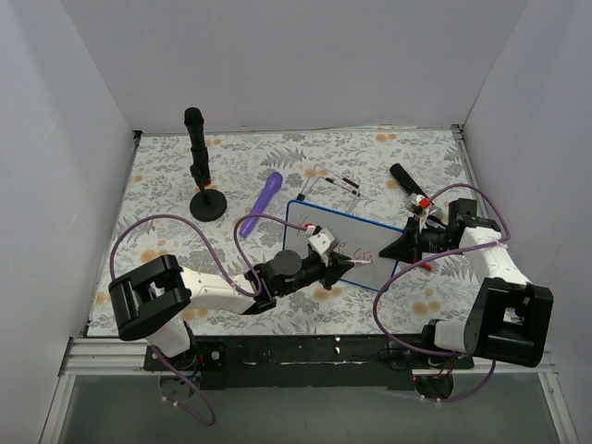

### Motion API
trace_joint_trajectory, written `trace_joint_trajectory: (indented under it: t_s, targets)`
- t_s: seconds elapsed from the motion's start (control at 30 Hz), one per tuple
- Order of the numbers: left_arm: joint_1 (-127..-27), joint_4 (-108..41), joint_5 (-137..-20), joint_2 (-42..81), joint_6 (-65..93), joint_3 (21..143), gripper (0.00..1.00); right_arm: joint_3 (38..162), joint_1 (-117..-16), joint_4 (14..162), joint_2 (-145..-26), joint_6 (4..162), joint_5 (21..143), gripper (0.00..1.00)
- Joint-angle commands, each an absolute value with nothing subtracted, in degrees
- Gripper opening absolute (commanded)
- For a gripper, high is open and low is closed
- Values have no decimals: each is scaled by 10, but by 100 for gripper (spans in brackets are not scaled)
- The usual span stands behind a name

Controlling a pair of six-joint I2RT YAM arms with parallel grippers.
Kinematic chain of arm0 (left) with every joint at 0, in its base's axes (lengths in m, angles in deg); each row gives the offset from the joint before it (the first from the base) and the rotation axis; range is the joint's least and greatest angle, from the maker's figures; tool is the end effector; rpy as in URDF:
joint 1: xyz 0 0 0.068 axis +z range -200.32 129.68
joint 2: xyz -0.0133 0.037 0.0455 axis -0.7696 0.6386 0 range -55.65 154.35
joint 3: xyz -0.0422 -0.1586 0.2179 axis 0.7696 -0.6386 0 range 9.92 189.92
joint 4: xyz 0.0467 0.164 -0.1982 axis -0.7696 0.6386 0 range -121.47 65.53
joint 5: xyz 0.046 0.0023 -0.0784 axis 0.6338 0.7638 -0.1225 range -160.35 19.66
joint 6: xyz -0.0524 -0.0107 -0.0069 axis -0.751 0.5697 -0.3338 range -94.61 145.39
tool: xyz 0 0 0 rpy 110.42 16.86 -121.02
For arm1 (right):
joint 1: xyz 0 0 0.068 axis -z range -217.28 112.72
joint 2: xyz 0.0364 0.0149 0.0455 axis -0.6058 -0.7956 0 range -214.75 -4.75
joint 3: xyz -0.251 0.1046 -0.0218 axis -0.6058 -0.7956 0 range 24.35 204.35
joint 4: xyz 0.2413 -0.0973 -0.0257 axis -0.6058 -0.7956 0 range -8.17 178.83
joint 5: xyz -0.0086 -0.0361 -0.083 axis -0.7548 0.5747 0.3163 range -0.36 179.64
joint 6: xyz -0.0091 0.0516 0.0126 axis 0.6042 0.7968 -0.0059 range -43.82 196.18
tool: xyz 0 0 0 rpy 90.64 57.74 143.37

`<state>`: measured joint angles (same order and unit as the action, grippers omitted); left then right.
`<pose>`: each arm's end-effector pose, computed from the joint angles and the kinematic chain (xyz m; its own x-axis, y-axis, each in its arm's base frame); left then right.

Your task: Write a sentence on the whiteboard

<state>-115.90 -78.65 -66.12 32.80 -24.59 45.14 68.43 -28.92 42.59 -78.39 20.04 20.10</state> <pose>0.1331 -0.2871 0.2055 -0.7002 -0.3051 -0.6455 0.5313 0.3814 -0.7565 0.2121 0.0024 0.2143 -0.3879 -0.2364 -0.8909 -0.8948 0.3284 0.3025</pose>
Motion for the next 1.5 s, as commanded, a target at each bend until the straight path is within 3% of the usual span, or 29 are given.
trace_joint_trajectory:
  t_s: [0.0, 0.27, 0.73, 1.1, 1.47]
  targets:
    - [-1156, -783, -654, 329, -242, 450, 0, 694, -290, 416, -782, 196, 178, 1]
    - [-1155, -783, -661, 320, -246, 454, 0, 694, -290, 417, -783, 196, 179, 1]
    - [-1155, -706, -752, 164, -273, 392, 0, 694, -290, 420, -785, 197, 182, 1]
    - [-1156, -636, -674, -31, -309, 299, 0, 693, -291, 420, -787, 196, 184, 1]
    - [-1156, -643, -672, -20, -319, 297, 0, 694, -290, 412, -784, 183, 182, 1]
